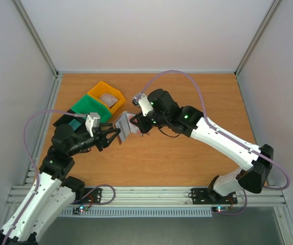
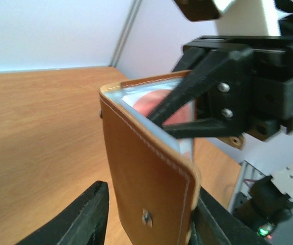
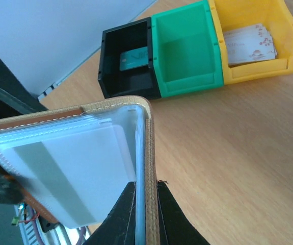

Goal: Take the credit cards out of the card holder

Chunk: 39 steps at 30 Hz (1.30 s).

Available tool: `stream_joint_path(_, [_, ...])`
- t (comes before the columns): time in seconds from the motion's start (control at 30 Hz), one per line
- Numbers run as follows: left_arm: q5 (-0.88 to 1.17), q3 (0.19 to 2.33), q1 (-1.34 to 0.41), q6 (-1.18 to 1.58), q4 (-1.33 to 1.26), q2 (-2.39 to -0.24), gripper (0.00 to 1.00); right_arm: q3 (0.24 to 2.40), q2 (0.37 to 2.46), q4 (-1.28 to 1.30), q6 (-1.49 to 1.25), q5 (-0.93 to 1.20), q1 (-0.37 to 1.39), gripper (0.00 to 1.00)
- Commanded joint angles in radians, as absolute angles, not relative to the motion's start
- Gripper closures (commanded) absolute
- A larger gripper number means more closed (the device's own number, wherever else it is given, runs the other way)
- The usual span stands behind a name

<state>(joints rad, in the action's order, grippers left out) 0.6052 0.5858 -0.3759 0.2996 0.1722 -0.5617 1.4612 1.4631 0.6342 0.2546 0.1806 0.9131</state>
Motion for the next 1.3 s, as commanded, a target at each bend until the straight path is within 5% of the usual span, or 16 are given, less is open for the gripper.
stream_joint_path(0.0, [0.78,0.591,-0.372,0.319,0.072,-0.545,0.58,1.4,1.384,0.556,0.28,0.362,0.839,0.99])
stream_joint_path(0.27, [0.702,0.629,-0.372,0.219,0.162,-0.565,0.57,1.377,1.307,0.568,0.331,0.498,0.827,0.99])
stream_joint_path(0.5, [0.788,0.628,-0.381,0.248,0.094,-0.585,0.25,1.429,1.358,0.621,0.228,0.274,0.835,0.99])
stream_joint_path(0.73, [0.77,0.626,-0.396,0.272,0.065,-0.613,0.1,1.495,1.41,0.661,0.221,0.152,0.885,0.99])
stream_joint_path(0.83, [0.716,0.625,-0.406,0.269,0.075,-0.63,0.14,1.501,1.41,0.657,0.234,0.17,0.901,0.99])
stream_joint_path(1.0, [0.66,0.628,-0.408,0.252,0.097,-0.631,0.36,1.499,1.397,0.661,0.244,0.203,0.908,0.99])
stream_joint_path(1.27, [0.709,0.629,-0.408,0.229,0.112,-0.612,0.55,1.493,1.379,0.639,0.275,0.297,0.908,0.99])
